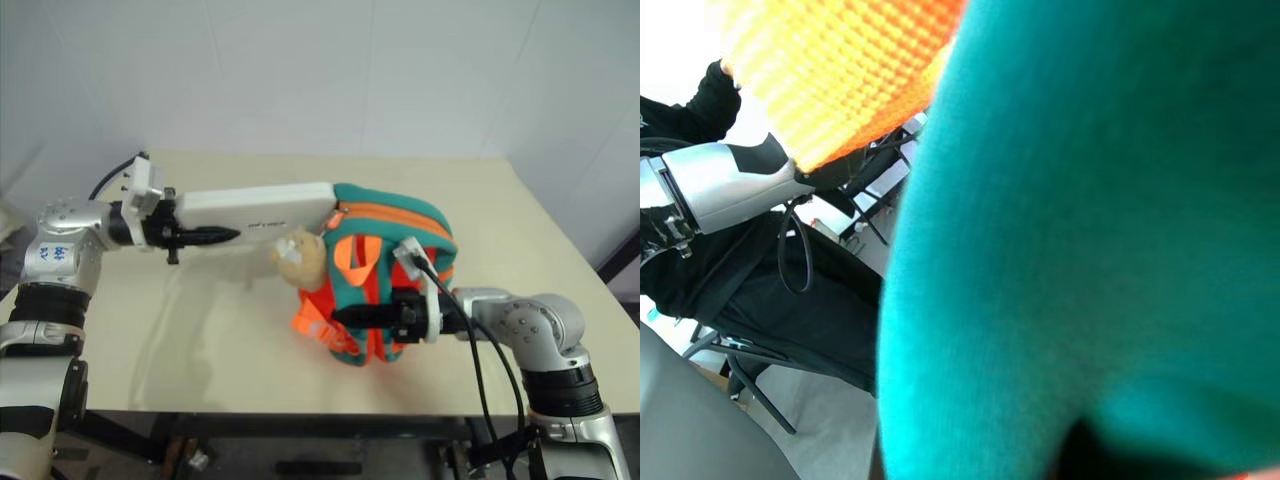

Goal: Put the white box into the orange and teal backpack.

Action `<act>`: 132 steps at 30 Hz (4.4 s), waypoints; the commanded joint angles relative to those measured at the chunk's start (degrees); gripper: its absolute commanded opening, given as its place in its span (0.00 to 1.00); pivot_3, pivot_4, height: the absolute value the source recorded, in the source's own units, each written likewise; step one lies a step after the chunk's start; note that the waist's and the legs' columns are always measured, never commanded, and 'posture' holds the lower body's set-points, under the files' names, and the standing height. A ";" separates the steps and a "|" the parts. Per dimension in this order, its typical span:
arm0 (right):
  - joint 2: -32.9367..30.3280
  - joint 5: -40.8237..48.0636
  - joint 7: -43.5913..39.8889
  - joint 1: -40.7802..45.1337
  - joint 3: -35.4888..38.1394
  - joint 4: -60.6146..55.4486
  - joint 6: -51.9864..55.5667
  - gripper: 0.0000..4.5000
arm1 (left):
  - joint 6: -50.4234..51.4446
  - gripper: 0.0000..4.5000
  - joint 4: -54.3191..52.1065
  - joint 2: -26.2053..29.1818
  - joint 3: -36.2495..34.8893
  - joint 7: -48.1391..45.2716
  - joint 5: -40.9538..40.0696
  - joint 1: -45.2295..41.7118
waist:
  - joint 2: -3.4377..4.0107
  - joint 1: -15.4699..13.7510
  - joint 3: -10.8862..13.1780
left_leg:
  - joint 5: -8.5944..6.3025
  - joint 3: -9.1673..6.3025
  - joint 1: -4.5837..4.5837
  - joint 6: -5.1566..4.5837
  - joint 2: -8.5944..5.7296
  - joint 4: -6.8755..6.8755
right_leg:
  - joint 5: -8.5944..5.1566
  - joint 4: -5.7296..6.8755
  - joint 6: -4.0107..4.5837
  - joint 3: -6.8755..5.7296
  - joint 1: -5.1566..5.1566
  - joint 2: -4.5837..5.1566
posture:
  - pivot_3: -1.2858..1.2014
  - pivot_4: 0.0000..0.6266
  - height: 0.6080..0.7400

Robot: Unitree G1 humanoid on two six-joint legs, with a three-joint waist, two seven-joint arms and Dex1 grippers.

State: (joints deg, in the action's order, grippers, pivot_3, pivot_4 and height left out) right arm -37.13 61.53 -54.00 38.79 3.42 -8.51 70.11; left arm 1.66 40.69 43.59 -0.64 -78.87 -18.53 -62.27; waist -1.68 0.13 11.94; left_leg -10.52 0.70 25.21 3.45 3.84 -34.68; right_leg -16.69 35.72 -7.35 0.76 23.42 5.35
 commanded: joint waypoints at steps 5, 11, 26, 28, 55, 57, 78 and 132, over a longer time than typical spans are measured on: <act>-0.14 1.31 -0.35 -0.91 1.00 -2.02 0.33 0.02 | -0.72 0.28 6.55 2.09 1.77 -5.34 5.18 -3.64 | 0.00 0.01 0.00 | 0.00 0.02 0.04 0.00 0.00 0.02 | 0.00 -0.01 0.01 0.00 0.06 0.00 | 0.52 0.24 1.00; 0.32 1.47 -0.07 -0.93 1.03 -2.28 0.37 0.02 | -1.65 0.28 7.52 -3.64 1.41 -6.70 4.43 -6.16 | 0.00 -0.03 0.00 | -0.01 0.02 0.04 -0.01 0.00 0.02 | -0.01 0.02 0.01 0.00 0.07 0.00 | 0.52 0.24 1.00; 0.87 0.64 -0.71 0.31 -0.10 -1.22 0.28 0.02 | -4.12 0.28 20.03 -17.34 4.62 -4.55 11.11 -19.07 | -0.01 0.10 0.01 | -0.04 0.03 0.13 -0.03 0.00 -0.03 | -0.10 0.16 -0.10 0.03 0.20 -0.03 | 0.52 0.24 1.00; 1.13 0.52 -0.66 0.47 -0.24 -1.13 0.21 0.02 | -3.82 0.28 21.38 -19.34 4.74 -4.29 11.83 -20.62 | -0.01 0.12 0.01 | -0.04 0.03 0.12 -0.03 0.00 -0.02 | -0.10 0.17 -0.10 0.03 0.20 -0.03 | 0.52 0.24 1.00; 3.35 0.41 1.21 -0.10 0.44 -1.89 0.13 0.02 | -1.49 0.99 18.81 -22.77 2.86 -10.22 12.10 -21.87 | 0.03 0.29 0.03 | -0.06 0.02 0.13 -0.01 0.01 0.00 | -0.11 0.19 -0.10 0.04 0.23 -0.05 | 0.52 0.24 1.00; 3.51 0.26 1.17 0.03 0.28 -1.76 0.01 0.02 | -0.14 0.99 17.78 -20.50 2.17 -12.27 11.16 -21.47 | 0.04 0.47 0.04 | -0.06 0.02 0.13 -0.01 0.01 0.02 | -0.11 0.20 -0.10 0.05 0.25 -0.05 | 0.52 0.24 1.00; 4.34 -0.79 0.21 0.43 -0.84 -0.53 -0.73 0.02 | 44.19 0.99 -16.41 5.54 3.62 -13.48 -20.06 -6.74 | 0.06 1.51 0.05 | -0.05 0.00 0.05 0.00 0.01 0.04 | -0.18 0.37 -0.11 0.13 0.22 -0.05 | 0.52 0.24 1.00; 6.39 -2.17 0.31 0.97 -1.21 0.15 -1.68 0.02 | 52.01 0.24 -31.66 1.61 1.73 1.24 -19.69 -0.32 | 0.06 1.60 0.05 | -0.07 0.03 0.00 -0.01 0.01 -0.21 | -0.14 0.39 -0.16 0.40 0.15 -0.19 | 0.52 0.24 1.00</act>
State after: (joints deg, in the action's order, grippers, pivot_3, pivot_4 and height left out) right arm -31.02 59.01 -53.44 39.17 2.53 -8.14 68.64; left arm 54.72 7.94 43.24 3.15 -75.75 -38.58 -60.74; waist -1.62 1.73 11.99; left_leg -10.60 0.73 25.20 3.44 3.85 -34.88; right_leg -16.83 36.08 -7.50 1.17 23.57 5.16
